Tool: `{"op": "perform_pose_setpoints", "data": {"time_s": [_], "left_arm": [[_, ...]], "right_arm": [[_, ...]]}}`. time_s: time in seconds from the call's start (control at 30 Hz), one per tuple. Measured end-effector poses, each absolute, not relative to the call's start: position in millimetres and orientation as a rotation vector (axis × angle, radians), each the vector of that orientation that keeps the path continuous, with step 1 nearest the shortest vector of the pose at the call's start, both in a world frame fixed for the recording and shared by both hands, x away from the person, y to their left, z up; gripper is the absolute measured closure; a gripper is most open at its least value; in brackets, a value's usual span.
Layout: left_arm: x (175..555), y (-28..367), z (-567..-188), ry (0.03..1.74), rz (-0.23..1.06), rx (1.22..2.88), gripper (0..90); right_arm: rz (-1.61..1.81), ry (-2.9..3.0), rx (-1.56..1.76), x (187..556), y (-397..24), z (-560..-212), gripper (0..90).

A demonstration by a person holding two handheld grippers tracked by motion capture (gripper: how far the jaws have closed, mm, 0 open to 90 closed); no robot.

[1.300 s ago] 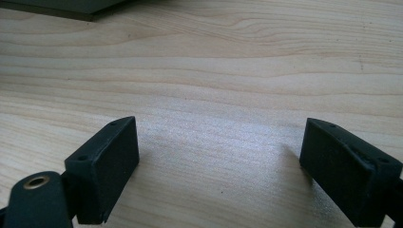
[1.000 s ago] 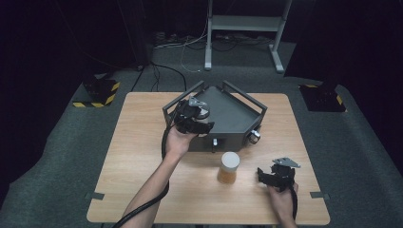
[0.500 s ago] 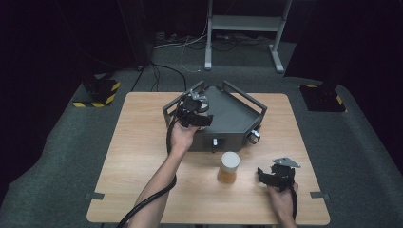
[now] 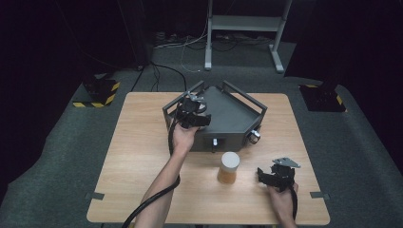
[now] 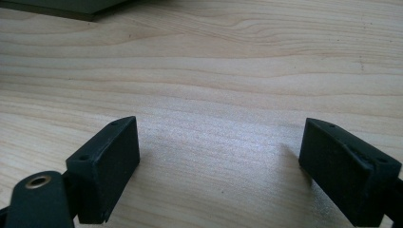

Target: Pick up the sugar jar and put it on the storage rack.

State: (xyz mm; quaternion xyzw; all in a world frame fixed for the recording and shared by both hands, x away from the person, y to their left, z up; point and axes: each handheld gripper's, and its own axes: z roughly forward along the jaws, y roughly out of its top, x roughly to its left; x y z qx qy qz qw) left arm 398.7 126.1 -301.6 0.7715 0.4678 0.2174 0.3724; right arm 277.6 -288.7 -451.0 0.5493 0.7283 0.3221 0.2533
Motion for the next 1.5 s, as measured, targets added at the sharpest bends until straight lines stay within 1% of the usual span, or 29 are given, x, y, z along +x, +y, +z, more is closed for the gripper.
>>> {"op": "perform_pose_setpoints", "data": {"time_s": [0.43, 0.7, 1.2, 1.23, 1.3, 1.4, 1.5], "left_arm": [[398.1, 123.3, -308.0, 1.192, 0.582, 1.996, 31.1], [399.2, 126.5, -314.5, 1.201, 0.571, 1.991, 31.0], [398.7, 126.6, -315.2, 1.195, 0.577, 1.993, 30.8], [398.7, 125.6, -314.8, 1.199, 0.582, 1.997, 29.4], [399.2, 125.8, -314.4, 1.21, 0.572, 1.995, 21.6], [395.3, 129.0, -314.4, 1.211, 0.572, 1.975, 12.4], [392.0, 130.9, -313.7, 1.209, 0.574, 1.967, 8.5]], "right_arm": [[0.877, 1.979, 1.492, 277.1, -288.5, -451.1, 13.8], [0.876, 1.979, 1.492, 277.1, -288.5, -451.1, 13.8], [0.877, 1.979, 1.492, 277.1, -288.5, -451.1, 13.8], [0.877, 1.979, 1.492, 277.1, -288.5, -451.1, 13.8], [0.877, 1.979, 1.492, 277.1, -288.5, -451.1, 13.8], [0.876, 1.979, 1.492, 277.1, -288.5, -451.1, 13.8], [0.876, 1.979, 1.492, 277.1, -288.5, -451.1, 13.8]]}}
